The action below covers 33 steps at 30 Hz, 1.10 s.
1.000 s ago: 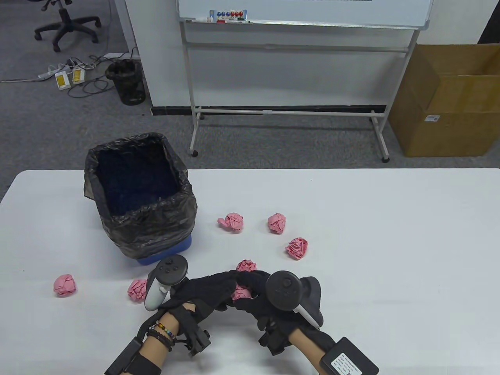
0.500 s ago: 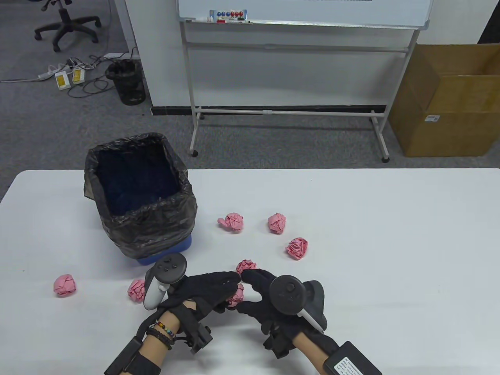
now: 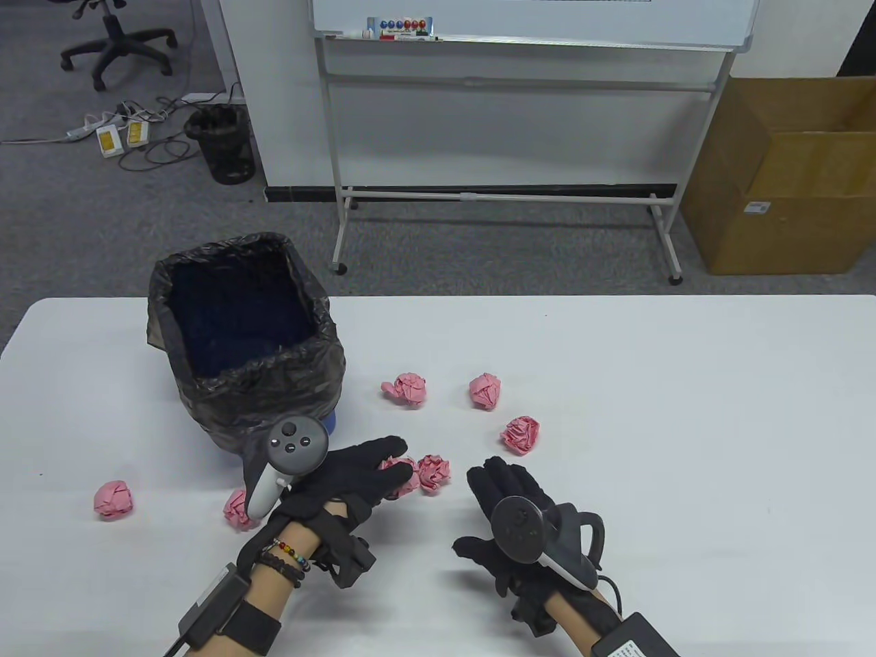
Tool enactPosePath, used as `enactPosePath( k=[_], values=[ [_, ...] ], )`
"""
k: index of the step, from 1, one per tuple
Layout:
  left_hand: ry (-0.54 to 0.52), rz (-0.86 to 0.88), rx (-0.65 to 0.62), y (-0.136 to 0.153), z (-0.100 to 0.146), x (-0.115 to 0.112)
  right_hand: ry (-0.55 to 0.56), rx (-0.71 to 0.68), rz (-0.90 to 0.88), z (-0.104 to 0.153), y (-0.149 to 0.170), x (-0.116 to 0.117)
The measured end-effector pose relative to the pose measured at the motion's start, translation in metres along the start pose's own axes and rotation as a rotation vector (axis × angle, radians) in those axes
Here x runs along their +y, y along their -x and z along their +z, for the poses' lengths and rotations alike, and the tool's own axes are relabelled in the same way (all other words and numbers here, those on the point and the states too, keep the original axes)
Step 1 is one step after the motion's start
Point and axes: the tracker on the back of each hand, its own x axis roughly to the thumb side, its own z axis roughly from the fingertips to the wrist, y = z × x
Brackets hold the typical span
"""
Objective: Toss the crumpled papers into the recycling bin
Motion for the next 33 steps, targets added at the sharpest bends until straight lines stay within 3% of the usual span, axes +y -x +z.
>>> enactPosePath(
  k=[5,11,16,21,22,23,24,27,33],
  values=[
    [-0.066,0.001,-0.068,-0.036,-0.01,0.032,0.006,0.008,0.003,0.002,0.005,-0.005],
    [-0.372,-0.024,-0.138,-0.073,-0.011,0.1,0.019,0.021,-0.002,0.007,0.012,-0.015],
    [-0.561,-0.087,-0.126,-0.078,-0.006,0.143,0.021,0.035,-0.015,0.01,0.019,-0.02],
    [-0.797,-0.201,0.012,-0.065,0.0,0.174,0.019,0.05,-0.015,0.014,0.025,-0.025],
    [-0.772,-0.233,0.034,-0.061,-0.003,0.175,0.022,0.051,-0.016,0.015,0.025,-0.025],
    [-0.654,-0.245,0.037,-0.056,-0.008,0.173,0.024,0.055,-0.021,0.015,0.027,-0.026],
    [-0.626,-0.244,0.098,-0.053,-0.007,0.171,0.022,0.057,-0.025,0.015,0.027,-0.026],
    [-0.547,-0.253,0.111,-0.049,-0.009,0.163,0.017,0.065,-0.026,0.015,0.03,-0.025],
    [-0.552,-0.293,0.085,-0.055,-0.006,0.154,0.019,0.072,-0.025,0.017,0.031,-0.025]
  ],
)
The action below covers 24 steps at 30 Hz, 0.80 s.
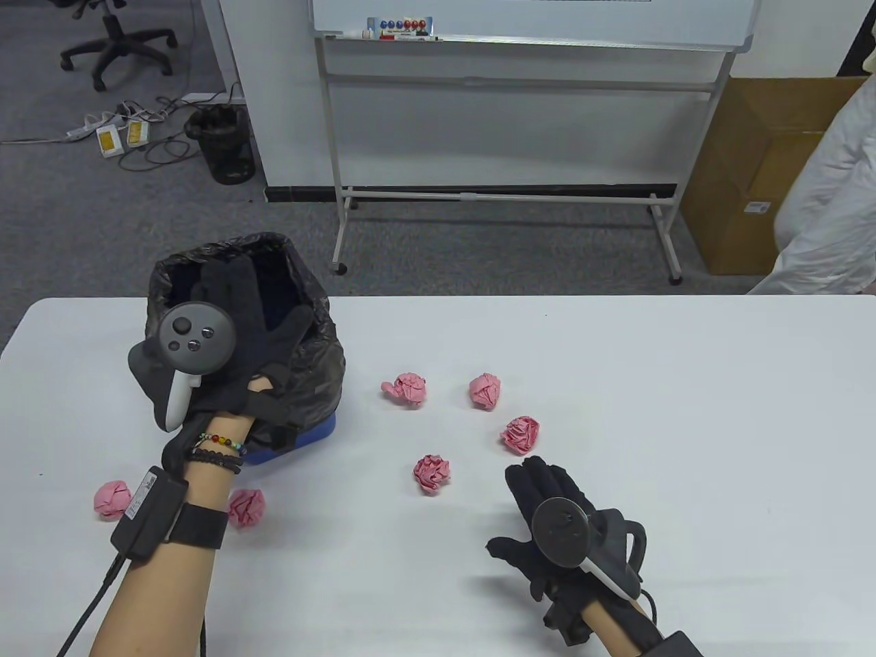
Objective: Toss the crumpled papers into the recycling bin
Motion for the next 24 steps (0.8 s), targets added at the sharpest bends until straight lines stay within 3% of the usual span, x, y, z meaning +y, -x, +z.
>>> enactPosePath(
  k=[6,10,19,24],
  values=[
    [0.001,-0.001,-0.06,-0.013,0.014,-0.002,0.007,0.009,-0.002,-0.001,0.002,0.0],
    [0.064,0.033,-0.128,-0.021,0.029,-0.013,0.01,0.022,0.002,-0.004,0.003,-0.001],
    [0.175,0.064,-0.275,-0.029,0.071,-0.066,0.015,0.067,0.011,-0.013,0.01,0.005],
    [0.262,0.098,-0.284,-0.021,0.088,-0.09,0.018,0.081,0.027,-0.017,0.014,0.007]
  ],
)
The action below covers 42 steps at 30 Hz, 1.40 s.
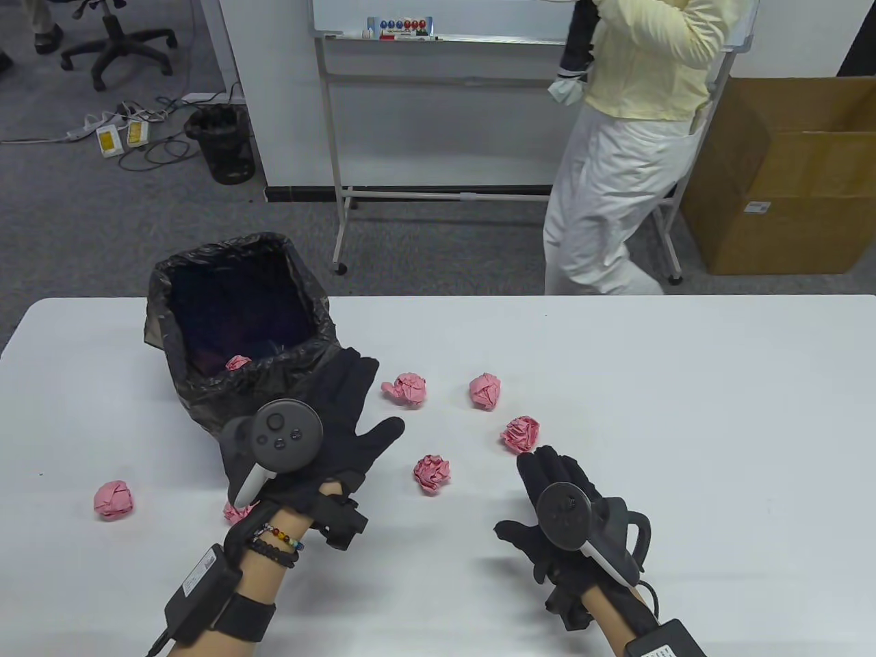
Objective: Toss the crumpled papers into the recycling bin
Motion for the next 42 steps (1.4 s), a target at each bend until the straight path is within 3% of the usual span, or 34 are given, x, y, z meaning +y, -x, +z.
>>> enactPosePath(
  k=[8,14,21,33,36,42],
  values=[
    [0.091,0.006,0.037,0.026,0.023,-0.042,-0.008,0.037,0.075,-0.022,0.003,0.004],
    [0.151,-0.02,0.067,0.044,0.032,-0.061,-0.01,0.067,0.113,-0.054,-0.005,0.009],
    [0.212,-0.045,0.067,0.054,0.037,-0.074,-0.026,0.123,0.146,-0.093,-0.013,0.025],
    [0.279,-0.075,0.058,0.059,0.038,-0.086,-0.054,0.224,0.314,-0.128,-0.013,0.063],
    [0.282,-0.076,0.06,0.06,0.037,-0.085,-0.014,0.232,0.406,-0.134,-0.013,0.068],
    [0.279,-0.071,0.071,0.064,0.037,-0.083,0.071,0.246,0.414,-0.139,-0.011,0.073]
  ],
)
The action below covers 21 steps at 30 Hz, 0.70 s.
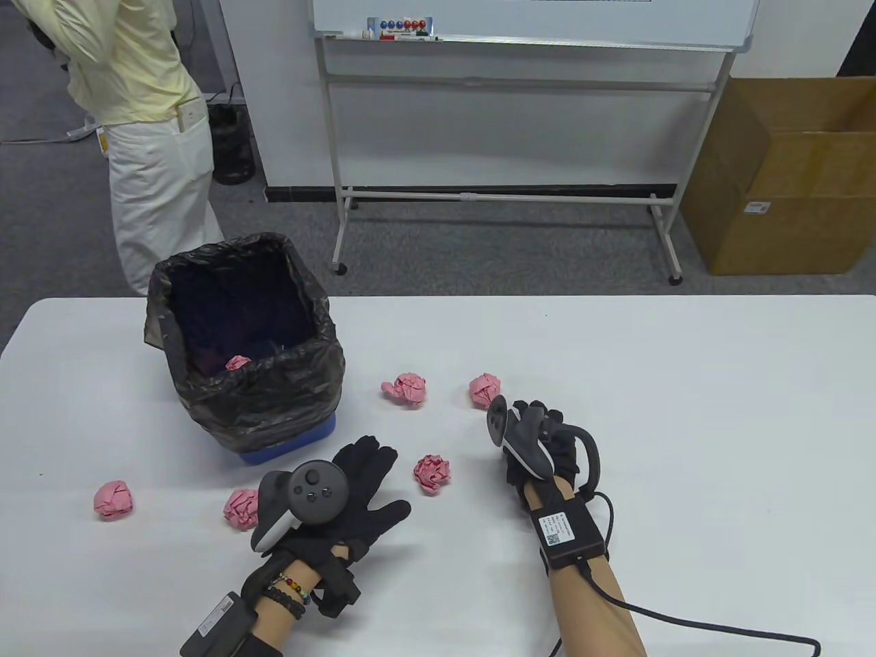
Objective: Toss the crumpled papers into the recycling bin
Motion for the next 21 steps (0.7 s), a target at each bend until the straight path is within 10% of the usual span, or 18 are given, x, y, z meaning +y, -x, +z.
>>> enactPosePath(
  k=[21],
  values=[
    [0.022,0.042,0.008,-0.002,-0.001,0.0,0.036,-0.073,-0.239,0.049,0.041,-0.068]
  ],
)
